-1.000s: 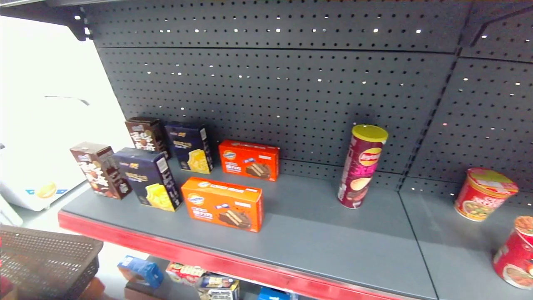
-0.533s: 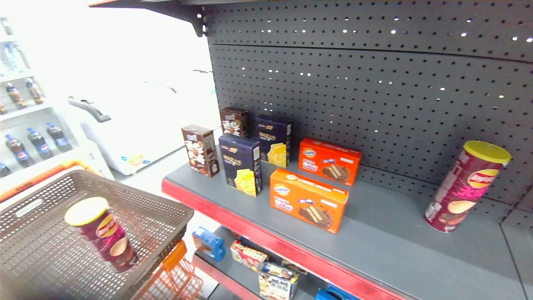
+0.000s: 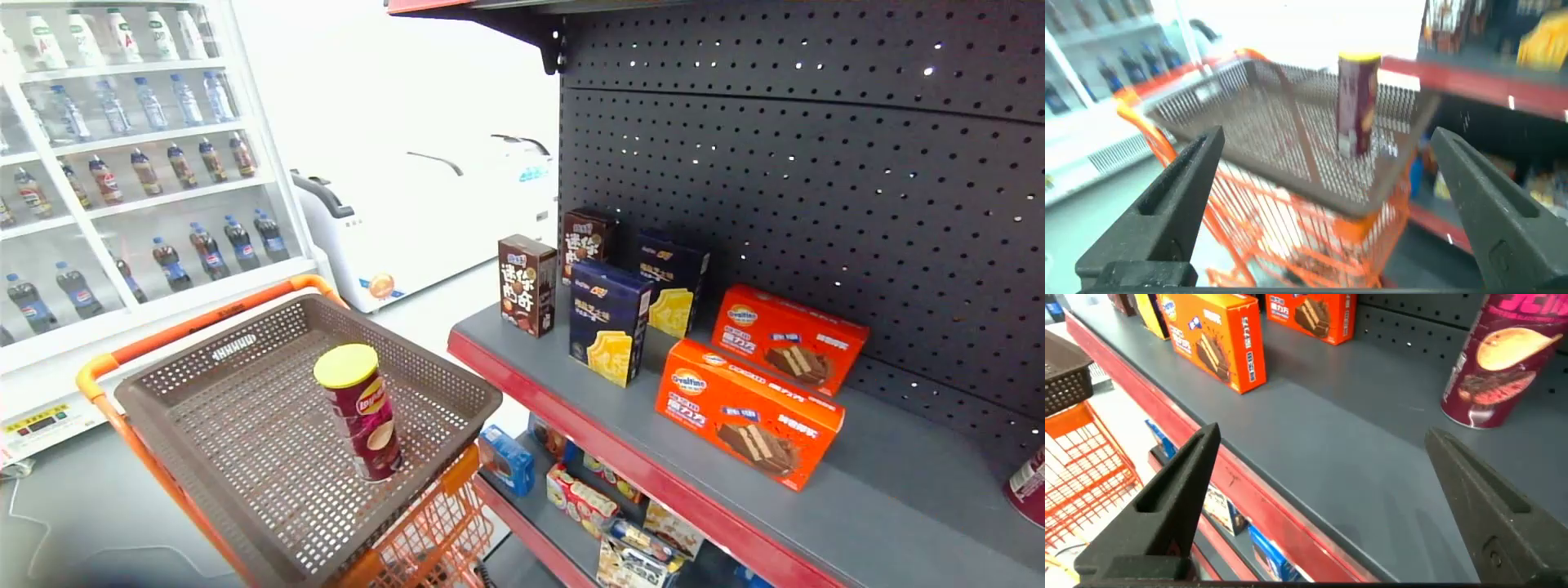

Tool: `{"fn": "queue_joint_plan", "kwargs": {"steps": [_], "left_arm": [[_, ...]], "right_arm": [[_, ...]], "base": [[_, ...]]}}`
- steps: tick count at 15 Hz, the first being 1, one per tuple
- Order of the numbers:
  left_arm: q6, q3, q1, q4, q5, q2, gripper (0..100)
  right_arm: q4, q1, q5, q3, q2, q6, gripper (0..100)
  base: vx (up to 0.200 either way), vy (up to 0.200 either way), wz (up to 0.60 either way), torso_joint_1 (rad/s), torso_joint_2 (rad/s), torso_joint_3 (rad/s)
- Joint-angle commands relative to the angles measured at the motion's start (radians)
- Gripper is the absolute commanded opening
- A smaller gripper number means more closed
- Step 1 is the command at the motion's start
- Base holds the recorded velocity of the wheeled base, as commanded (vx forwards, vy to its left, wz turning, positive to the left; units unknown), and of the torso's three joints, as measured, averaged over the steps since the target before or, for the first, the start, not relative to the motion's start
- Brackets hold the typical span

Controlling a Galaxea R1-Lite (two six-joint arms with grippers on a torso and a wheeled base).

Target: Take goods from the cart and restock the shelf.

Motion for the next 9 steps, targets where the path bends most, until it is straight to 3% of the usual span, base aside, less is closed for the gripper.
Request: {"fn": "queue_joint_plan", "kwargs": {"steps": [1, 2, 4, 6, 9], "left_arm": [[0.012, -0.291, 0.016, 0.191, 0.045, 0.134, 100], [0.013, -0.385, 0.019, 0.274, 0.044, 0.209, 100], [0.039, -0.44, 0.022, 0.284, 0.056, 0.312, 100], [0.119, -0.483, 0.022, 0.28, 0.143, 0.459, 100], [0.115, -0.493, 0.019, 0.225, 0.168, 0.632, 100]], "right_arm": [[-0.001, 0.0, 0.0, 0.0, 0.001, 0.0, 100], [-0.001, 0.0, 0.0, 0.0, 0.001, 0.0, 100], [-0.001, 0.0, 0.0, 0.0, 0.001, 0.0, 100], [-0.001, 0.0, 0.0, 0.0, 0.001, 0.0, 100], [-0.001, 0.0, 0.0, 0.0, 0.001, 0.0, 100]], "base": [[0.0, 0.0, 0.0, 0.0, 0.0, 0.0], [0.0, 0.0, 0.0, 0.0, 0.0, 0.0], [0.0, 0.0, 0.0, 0.0, 0.0, 0.0], [0.0, 0.0, 0.0, 0.0, 0.0, 0.0], [0.0, 0.0, 0.0, 0.0, 0.0, 0.0]]}}
